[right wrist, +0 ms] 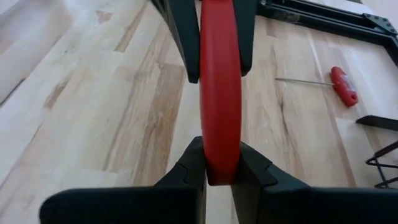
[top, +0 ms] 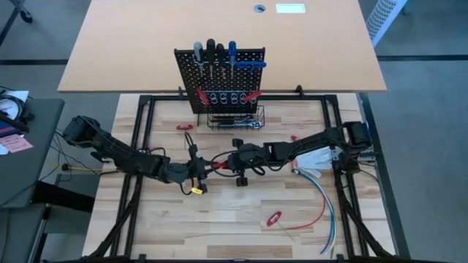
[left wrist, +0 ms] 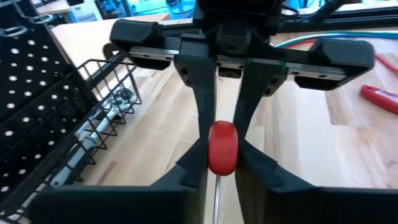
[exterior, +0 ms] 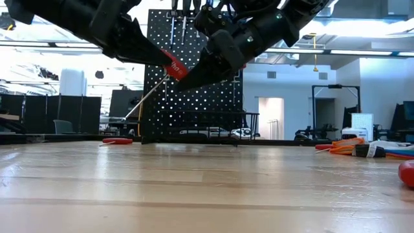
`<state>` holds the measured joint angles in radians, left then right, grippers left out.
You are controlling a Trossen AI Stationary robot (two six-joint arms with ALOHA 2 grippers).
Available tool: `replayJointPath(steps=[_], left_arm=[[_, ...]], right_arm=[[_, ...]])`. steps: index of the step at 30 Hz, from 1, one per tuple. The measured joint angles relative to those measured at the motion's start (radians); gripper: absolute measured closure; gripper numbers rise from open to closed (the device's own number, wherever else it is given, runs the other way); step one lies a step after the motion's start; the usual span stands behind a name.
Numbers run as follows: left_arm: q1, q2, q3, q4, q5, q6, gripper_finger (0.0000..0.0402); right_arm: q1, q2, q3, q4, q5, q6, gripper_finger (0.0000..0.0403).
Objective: Hang tools onto peg board
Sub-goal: Hang the red allen wrench on the pegboard
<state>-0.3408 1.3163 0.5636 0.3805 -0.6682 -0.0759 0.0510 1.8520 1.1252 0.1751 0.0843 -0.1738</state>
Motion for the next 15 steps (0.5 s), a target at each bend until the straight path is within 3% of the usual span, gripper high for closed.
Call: replayJointPath(steps=[4,11,15], left_arm=[[-0.007,0.001,-0.007,0.042,-0.009,-0.011,0.0365],[-0.063,-0.039,-0.109,0.28,-0.206,0.033,0.0365],[-0.07,-0.086,-0.172,0.508,-0.244,0.153,0.0365]], right_arm=[[-0.003,0.0,-0.01,0.009,-0.021,-0.015,0.0348],[-0.094,-0.01,-0.198,0.181,-0.033,0.032,0.0296],[-0.134,-0.052,-0.29,0.368,-0.059,0.064,0.0276]])
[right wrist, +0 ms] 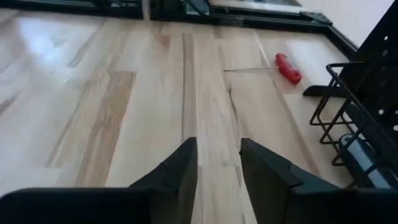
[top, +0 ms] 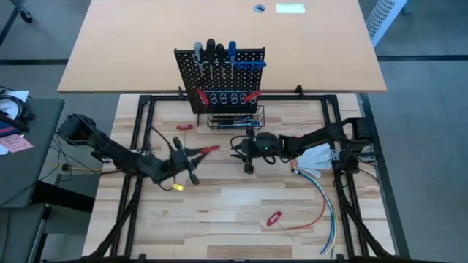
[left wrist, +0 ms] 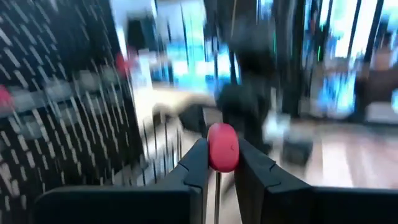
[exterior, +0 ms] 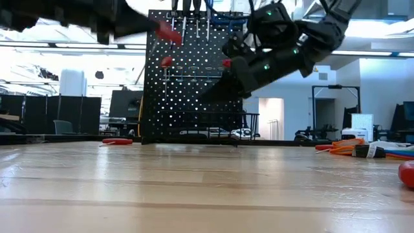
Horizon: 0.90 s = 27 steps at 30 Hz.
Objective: Hang tools onto peg board
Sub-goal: Hang the red allen wrench on the pegboard
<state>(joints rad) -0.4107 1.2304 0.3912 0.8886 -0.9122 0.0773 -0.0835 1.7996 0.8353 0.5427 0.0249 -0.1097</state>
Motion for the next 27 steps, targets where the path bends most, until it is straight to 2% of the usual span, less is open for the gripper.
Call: replayJointPath(steps=[5,7,9,14,19,23,27], left_arm=[[0.091,-0.005,-0.037,0.442,0.027,0.331,0.0365],[0.176,0.002,-0.036,0.599,0.14,0.411,0.0365],[0.271,0.014,-0.035,0.679,0.259,0.427,0.0365],[0.5,0.015,0.01,0.674,0.401,0.39,0.0365],[0.665,0.014,0.062,0.648,0.538,0.318,0.0365],[0.747,0.035,0.095,0.565,0.585,0.234,0.0365],[0.758,0.084,0.122,0.567,0.604,0.235,0.0365]], right_arm=[[0.001,0.007,-0.046,0.157,-0.003,0.008,0.027],[0.01,0.002,-0.042,0.179,-0.001,0.008,0.0271],[0.016,0.004,-0.044,0.184,-0.001,0.008,0.0271],[0.025,0.004,-0.044,0.196,0.002,-0.003,0.0271],[0.023,0.005,-0.045,0.194,0.003,-0.019,0.0271],[0.023,0.005,-0.045,0.194,0.003,-0.023,0.0271],[0.023,0.005,-0.044,0.196,0.003,-0.043,0.0271]])
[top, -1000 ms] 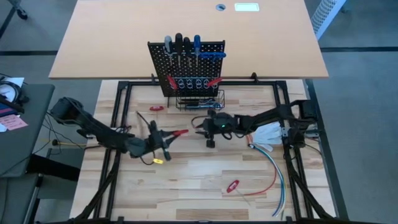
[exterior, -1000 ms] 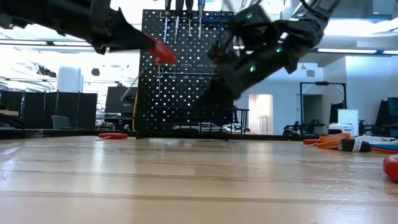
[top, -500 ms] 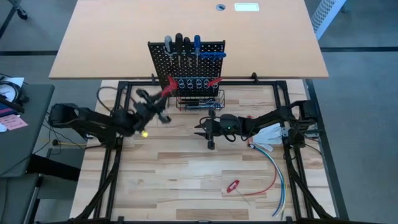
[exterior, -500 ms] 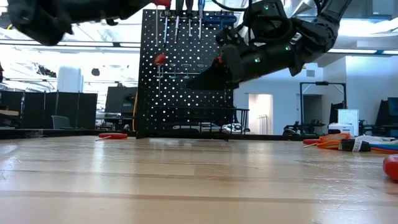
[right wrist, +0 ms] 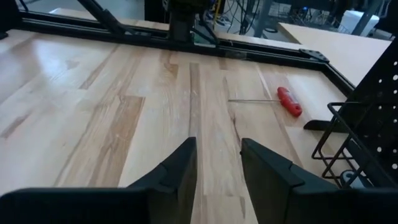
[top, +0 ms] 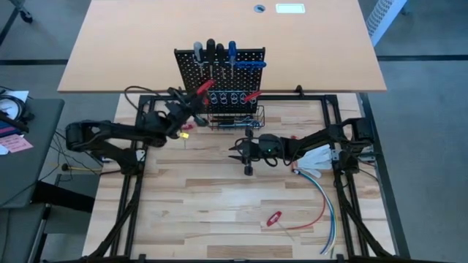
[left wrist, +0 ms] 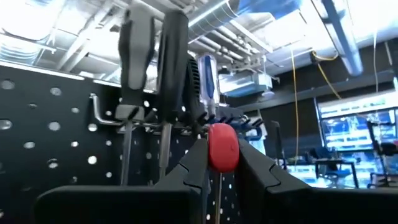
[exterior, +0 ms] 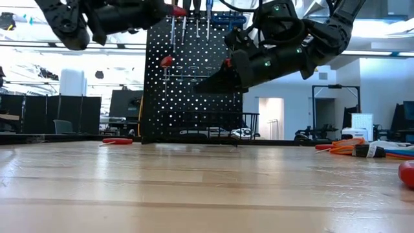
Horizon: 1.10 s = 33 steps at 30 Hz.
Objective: Hang tools onto peg board
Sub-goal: Hang the red allen wrench on the pegboard
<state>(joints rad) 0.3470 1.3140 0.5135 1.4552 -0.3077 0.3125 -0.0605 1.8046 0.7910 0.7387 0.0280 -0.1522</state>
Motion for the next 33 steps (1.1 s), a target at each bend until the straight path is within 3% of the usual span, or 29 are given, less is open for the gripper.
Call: replayJointPath(steps=[4,8,17,23,28,33], left_arm=[[0.003,0.082,0.03,0.007,-0.012,0.015,0.0365],[0.018,0.17,0.038,0.115,-0.06,0.031,0.0365],[0.043,0.277,0.085,0.11,-0.079,0.047,0.0365],[0.047,0.291,0.089,0.105,-0.13,0.045,0.0365],[0.043,0.288,0.072,0.104,-0.177,0.006,0.0326],[0.043,0.289,0.071,0.042,-0.187,-0.048,0.0321]], right_arm=[[0.0,0.0,0.0,0.01,0.0,-0.013,0.0272],[0.002,0.0,0.0,0.005,0.0,-0.013,0.0271],[0.002,0.0,0.0,-0.008,0.0,-0.014,0.0272],[0.002,0.0,0.0,-0.021,0.0,-0.016,0.0271],[0.002,0.0,0.0,-0.023,0.0,-0.017,0.0272],[0.002,0.0,0.0,-0.024,0.0,-0.017,0.0271]])
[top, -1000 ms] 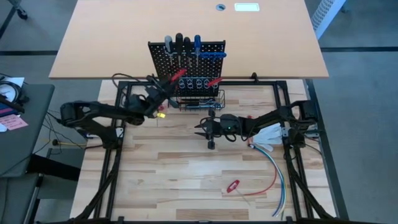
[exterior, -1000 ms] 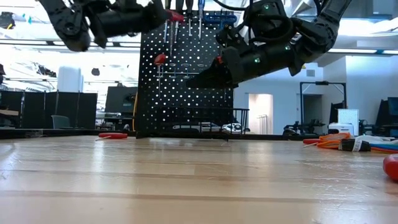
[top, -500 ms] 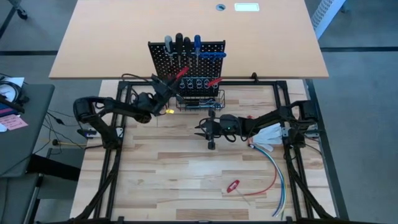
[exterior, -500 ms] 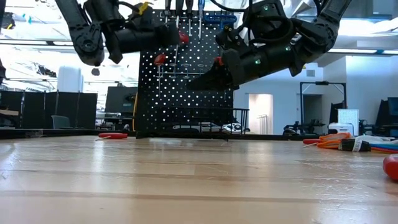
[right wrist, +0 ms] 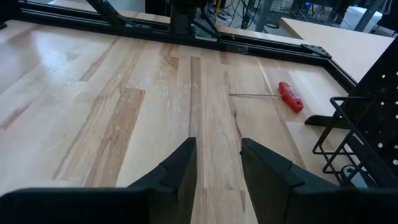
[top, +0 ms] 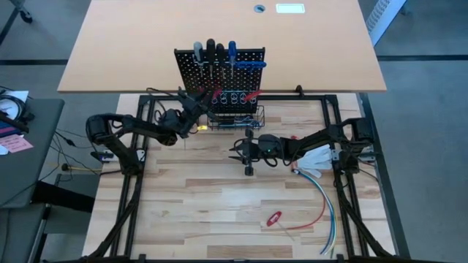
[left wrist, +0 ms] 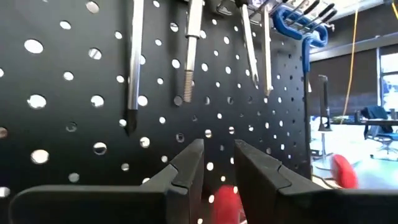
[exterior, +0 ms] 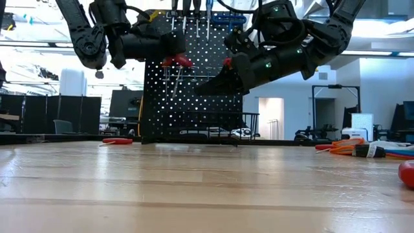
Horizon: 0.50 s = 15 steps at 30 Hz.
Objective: Hang tools onto peg board
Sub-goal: Hang the red allen wrench on the pegboard
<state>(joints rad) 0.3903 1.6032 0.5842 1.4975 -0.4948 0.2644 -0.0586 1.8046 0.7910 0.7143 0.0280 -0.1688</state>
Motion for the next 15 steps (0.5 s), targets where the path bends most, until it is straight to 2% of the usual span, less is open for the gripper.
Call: replayJointPath(steps=[7,12,15], left_arm=[[0.002,-0.001,0.0,-0.029,0.002,-0.001,0.0324],[-0.02,-0.005,0.0,-0.038,0.002,0.069,0.0302],[-0.055,-0.049,0.0,-0.101,-0.006,0.112,0.0286]], right_arm=[[0.0,0.0,0.0,0.0,0.0,0.003,0.0271],[0.0,0.0,0.0,-0.005,0.0,0.002,0.0271],[0.0,0.0,0.0,-0.007,0.0,0.002,0.0271]])
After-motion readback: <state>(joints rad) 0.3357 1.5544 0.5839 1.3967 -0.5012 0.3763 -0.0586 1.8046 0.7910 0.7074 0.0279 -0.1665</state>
